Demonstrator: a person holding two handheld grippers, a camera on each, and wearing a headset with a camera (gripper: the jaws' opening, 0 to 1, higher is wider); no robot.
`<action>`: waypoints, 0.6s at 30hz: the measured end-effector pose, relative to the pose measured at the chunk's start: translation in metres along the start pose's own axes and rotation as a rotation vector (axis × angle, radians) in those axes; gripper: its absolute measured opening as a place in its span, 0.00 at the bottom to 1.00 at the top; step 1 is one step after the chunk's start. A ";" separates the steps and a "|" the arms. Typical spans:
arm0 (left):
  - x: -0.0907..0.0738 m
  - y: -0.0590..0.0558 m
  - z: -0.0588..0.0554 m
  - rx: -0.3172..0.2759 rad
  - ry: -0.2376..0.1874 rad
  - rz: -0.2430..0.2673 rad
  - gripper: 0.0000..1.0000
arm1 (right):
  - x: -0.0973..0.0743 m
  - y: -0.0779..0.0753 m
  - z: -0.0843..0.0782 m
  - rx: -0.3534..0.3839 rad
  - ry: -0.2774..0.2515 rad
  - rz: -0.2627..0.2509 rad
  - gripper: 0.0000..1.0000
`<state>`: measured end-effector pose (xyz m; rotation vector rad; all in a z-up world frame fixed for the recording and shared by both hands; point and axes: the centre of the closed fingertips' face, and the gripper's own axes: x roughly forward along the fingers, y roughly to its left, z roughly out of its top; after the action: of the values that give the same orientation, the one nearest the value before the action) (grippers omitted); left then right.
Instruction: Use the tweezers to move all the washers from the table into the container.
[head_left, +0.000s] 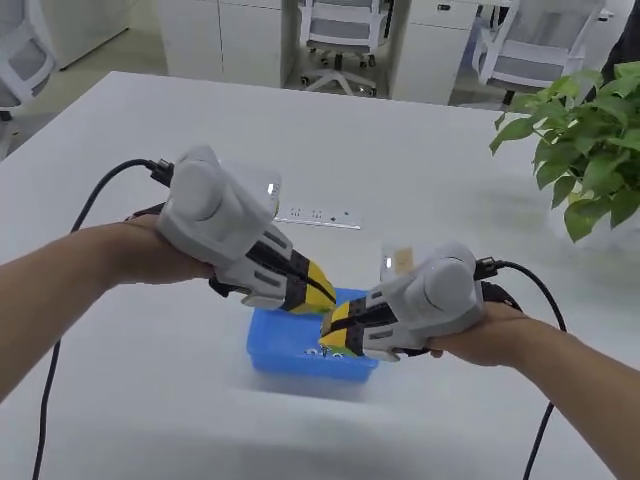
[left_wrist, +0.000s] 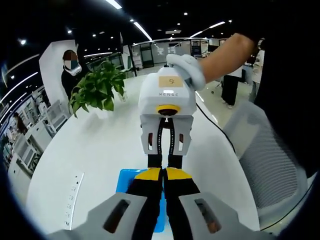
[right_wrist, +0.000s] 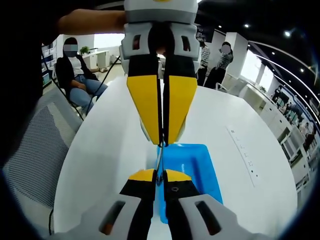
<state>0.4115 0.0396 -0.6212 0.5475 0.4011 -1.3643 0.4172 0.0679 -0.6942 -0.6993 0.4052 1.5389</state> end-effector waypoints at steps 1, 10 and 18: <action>0.000 -0.001 0.000 0.001 0.001 -0.003 0.04 | 0.000 0.001 0.000 -0.001 0.001 0.000 0.06; -0.002 -0.013 -0.006 0.002 0.011 -0.018 0.04 | 0.000 0.011 -0.003 -0.036 0.021 0.006 0.06; -0.003 -0.027 -0.023 -0.016 0.023 -0.039 0.04 | 0.006 0.024 -0.011 -0.058 0.052 0.033 0.06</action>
<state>0.3858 0.0519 -0.6415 0.5454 0.4431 -1.3917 0.3959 0.0634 -0.7097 -0.7823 0.4144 1.5712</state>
